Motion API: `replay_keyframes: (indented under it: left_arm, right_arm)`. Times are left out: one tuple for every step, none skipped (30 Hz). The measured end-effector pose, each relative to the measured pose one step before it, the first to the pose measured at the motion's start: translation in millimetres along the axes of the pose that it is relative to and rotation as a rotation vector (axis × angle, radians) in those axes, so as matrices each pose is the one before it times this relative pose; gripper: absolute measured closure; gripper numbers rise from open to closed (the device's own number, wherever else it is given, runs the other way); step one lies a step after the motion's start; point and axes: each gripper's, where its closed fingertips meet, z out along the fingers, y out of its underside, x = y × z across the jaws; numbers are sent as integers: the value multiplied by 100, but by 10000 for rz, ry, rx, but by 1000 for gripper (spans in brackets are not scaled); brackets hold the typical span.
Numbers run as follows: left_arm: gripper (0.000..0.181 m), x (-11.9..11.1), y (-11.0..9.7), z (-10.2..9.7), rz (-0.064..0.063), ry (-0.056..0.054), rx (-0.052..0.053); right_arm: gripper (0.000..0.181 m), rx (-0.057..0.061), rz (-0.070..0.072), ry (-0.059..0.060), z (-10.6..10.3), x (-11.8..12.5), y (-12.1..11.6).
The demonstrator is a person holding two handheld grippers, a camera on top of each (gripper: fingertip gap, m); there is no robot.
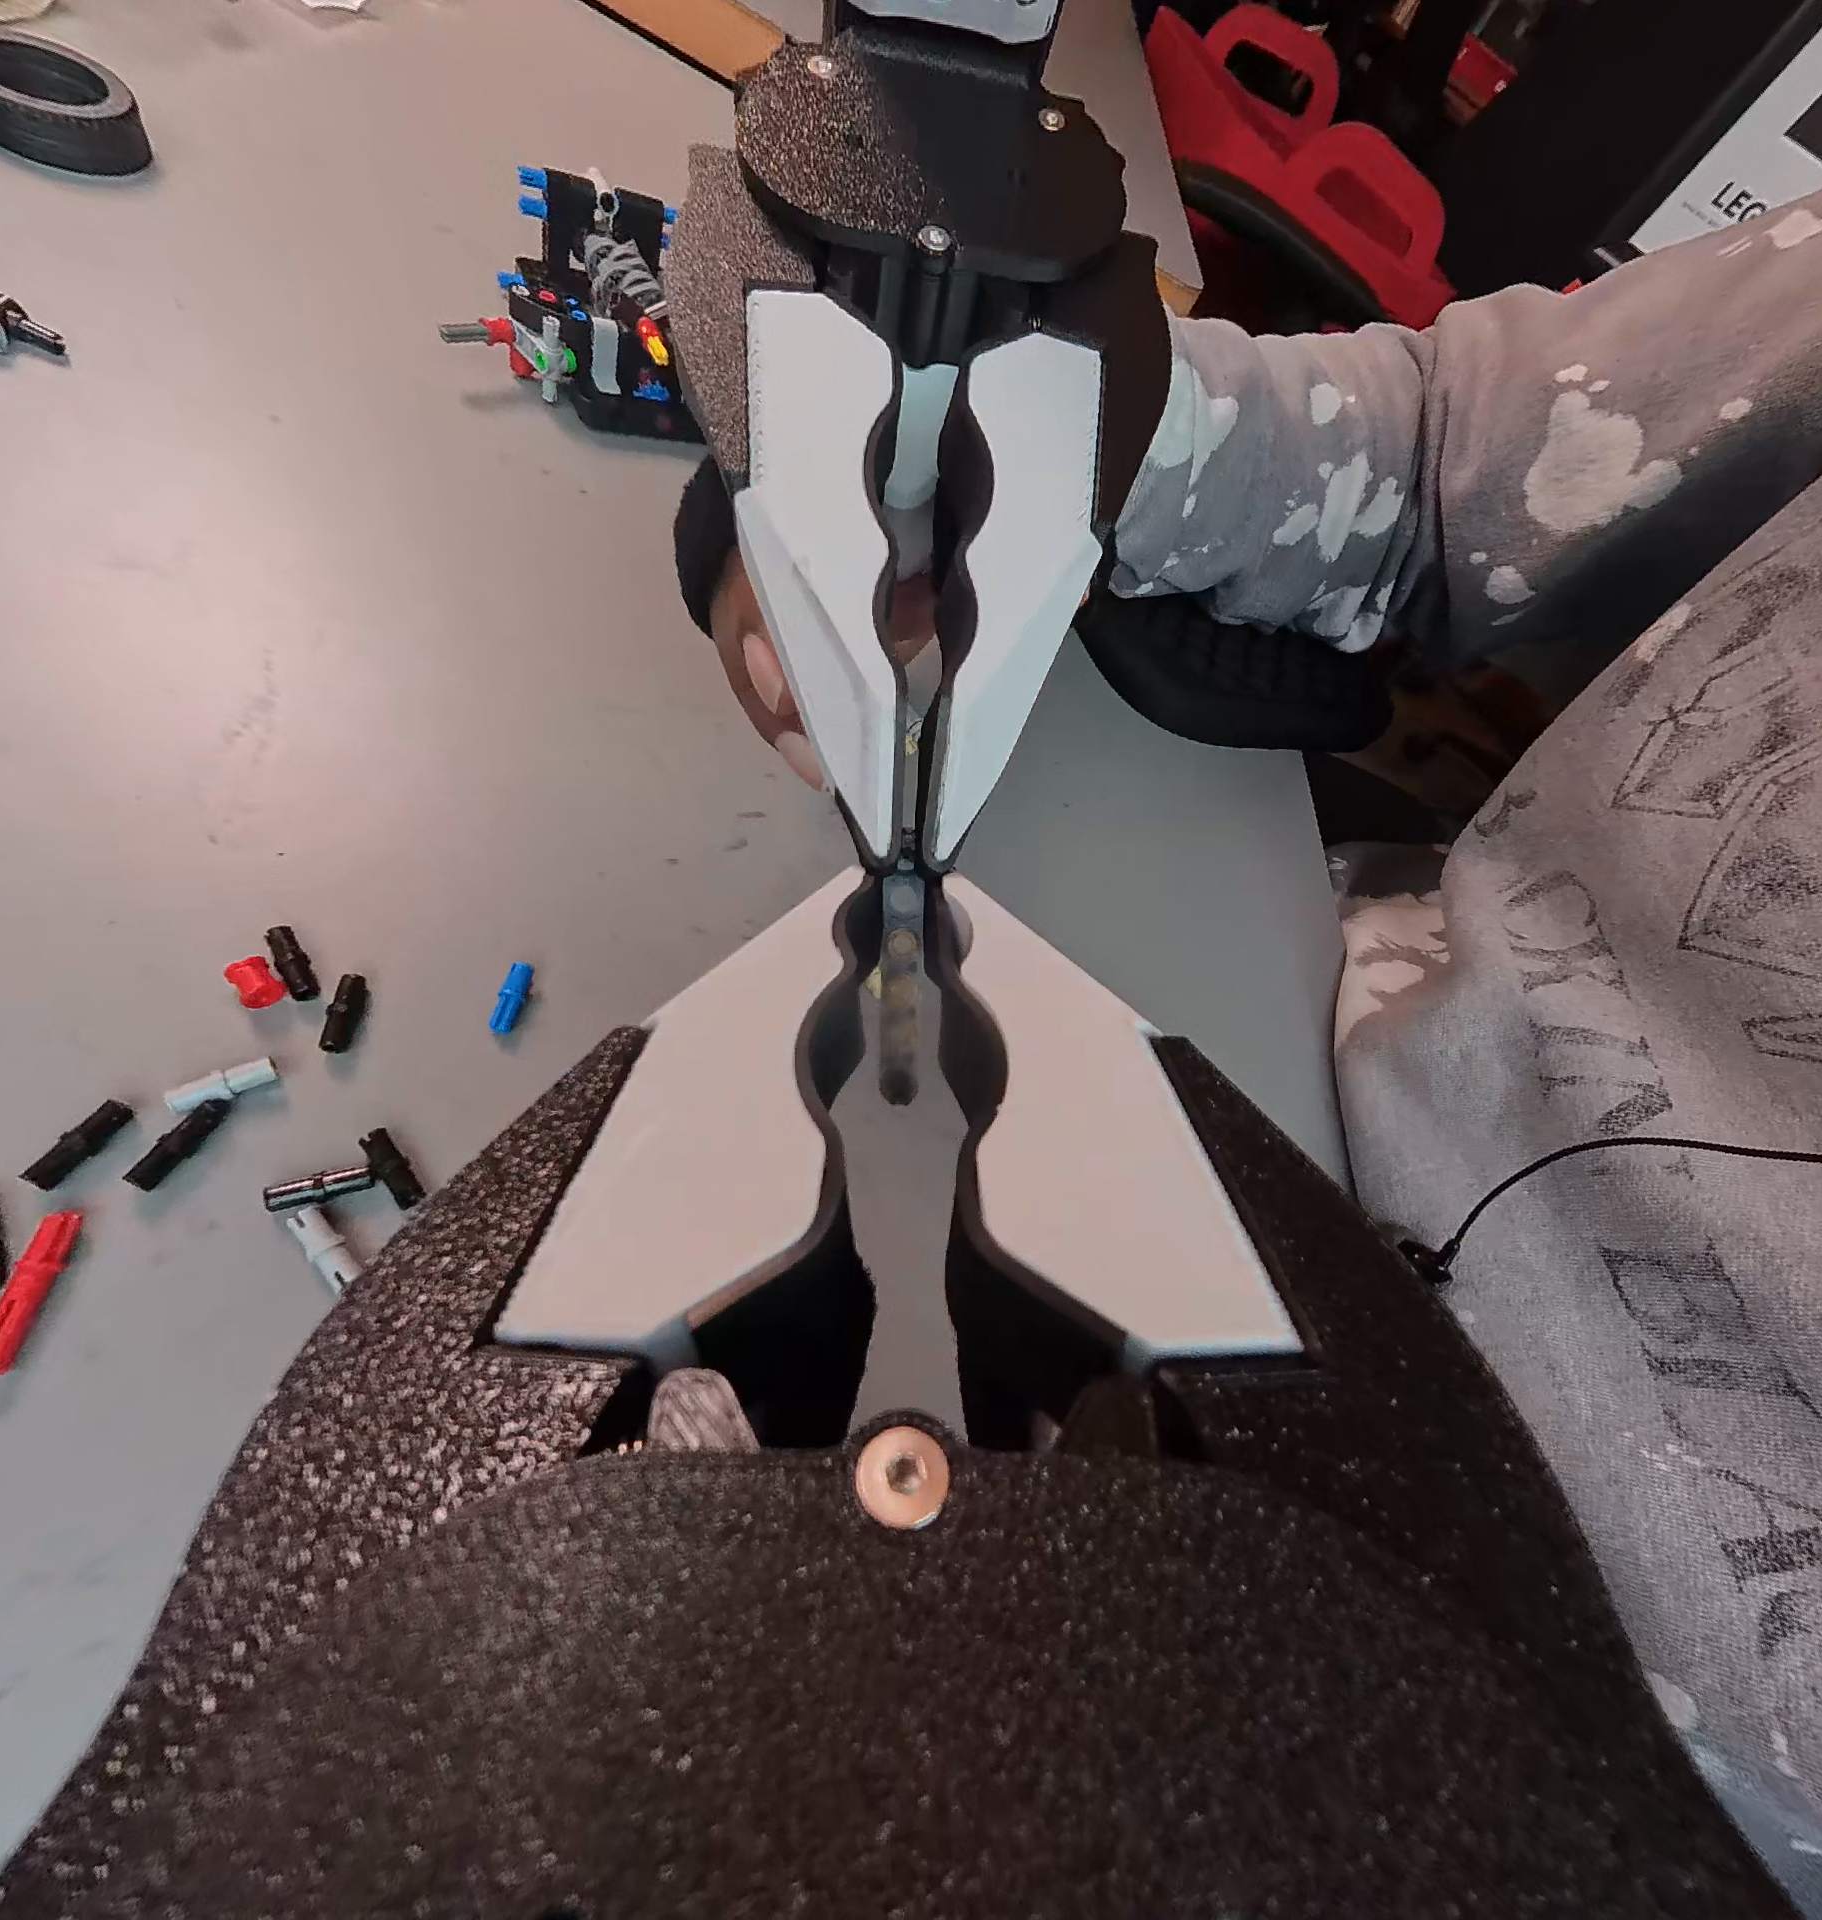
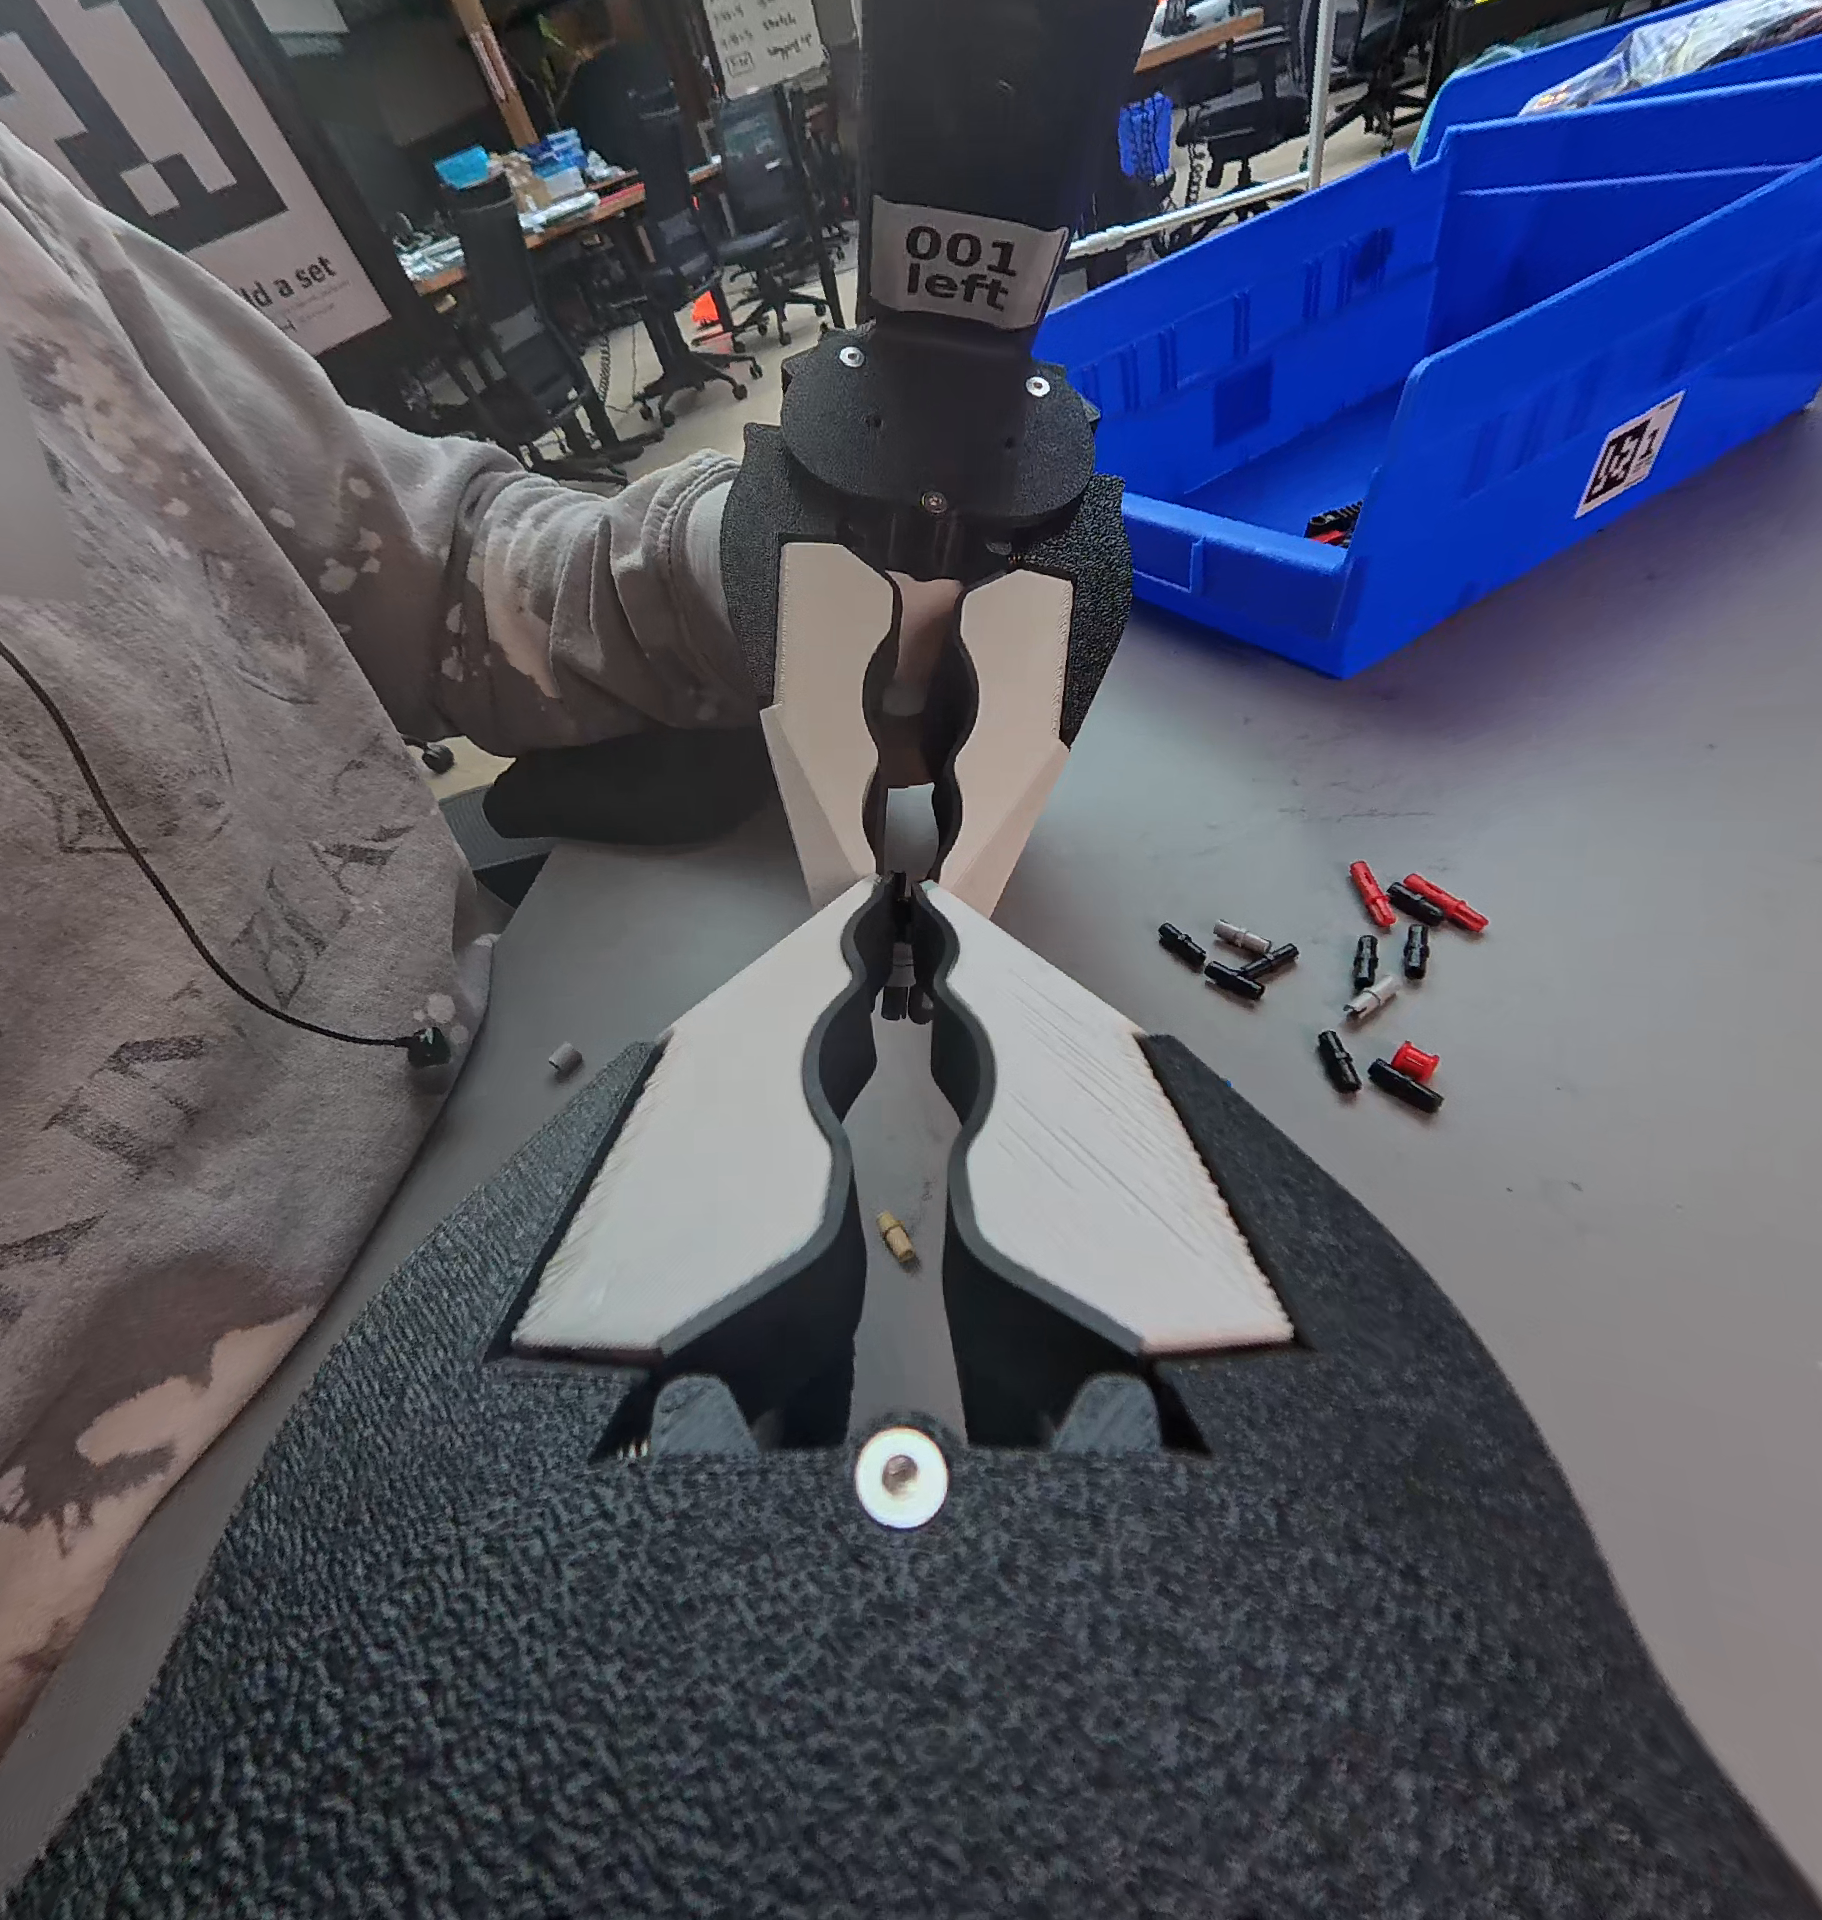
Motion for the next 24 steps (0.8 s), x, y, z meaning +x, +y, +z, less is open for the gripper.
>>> replay_keyframes:
  left_arm:
    - [174,1,8,-23,12,-17,-28]
    - [174,-29,68,-1,53,-36,-51]
    - [174,78,-38,-66,-15,72,41]
    - [174,74,-184,-132,-57,101,141]
    - [174,34,-275,-148,-32,60,177]
    - [174,11,-430,-180,67,14,251]
    - [174,14,-678,-275,172,24,425]
    - [174,178,-807,-293,-12,180,501]
    - [174,286,-790,-254,-193,265,454]
    - [174,325,-719,-222,-4,192,419]
    - [174,324,-679,-251,131,116,384]
    - [174,275,-741,-283,83,94,400]
    - [174,265,-787,-283,50,95,429]
    - [174,216,-667,-241,34,78,359]
    - [174,137,-500,-175,81,32,270]
    - [174,29,-336,-105,114,-36,197]
    - [174,29,-217,-65,80,-6,145]
    - [174,93,-177,-26,39,58,147]
    - [174,30,-102,1,19,23,110]
    - [174,-63,4,21,35,-33,45]
    - [174,-18,-24,16,55,-10,78]
    - [174,28,-171,-3,34,18,174]
    - [174,20,-302,-49,-2,26,261]
    - [174,60,-349,-65,-38,71,296]
  right_arm:
    - [180,-12,22,6,26,20,22]
    - [180,-9,19,-14,36,3,46]
    - [180,96,46,-22,35,-74,-134]
    - [180,96,28,34,10,24,-268]
    - [180,56,-12,21,-31,4,-265]
    - [179,157,43,60,-87,86,-439]
    - [179,269,181,8,-121,20,-731]
    - [178,219,30,34,-89,-60,-777]
    - [177,298,-113,34,-141,-178,-918]
    - [170,392,-106,-30,-309,-250,-1088]
    - [166,269,-42,-129,-406,-330,-876]
    - [164,182,-48,-61,-433,-256,-621]
    - [164,71,-158,67,-376,-118,-288]
    - [164,-63,-212,145,-258,-9,5]
    - [164,-57,-172,115,-132,-54,83]
    - [164,28,-97,107,-45,-40,5]
    - [166,58,-72,76,32,-62,-41]
    - [168,98,-110,95,76,-23,-117]
    - [170,149,-137,136,84,46,-221]
    - [172,110,-120,94,96,-6,-214]
    - [172,-6,-142,52,116,-82,-71]
    - [172,-57,-192,68,109,-71,32]
    - [171,-23,-189,86,78,-26,57]
    - [171,-30,-124,137,52,120,123]
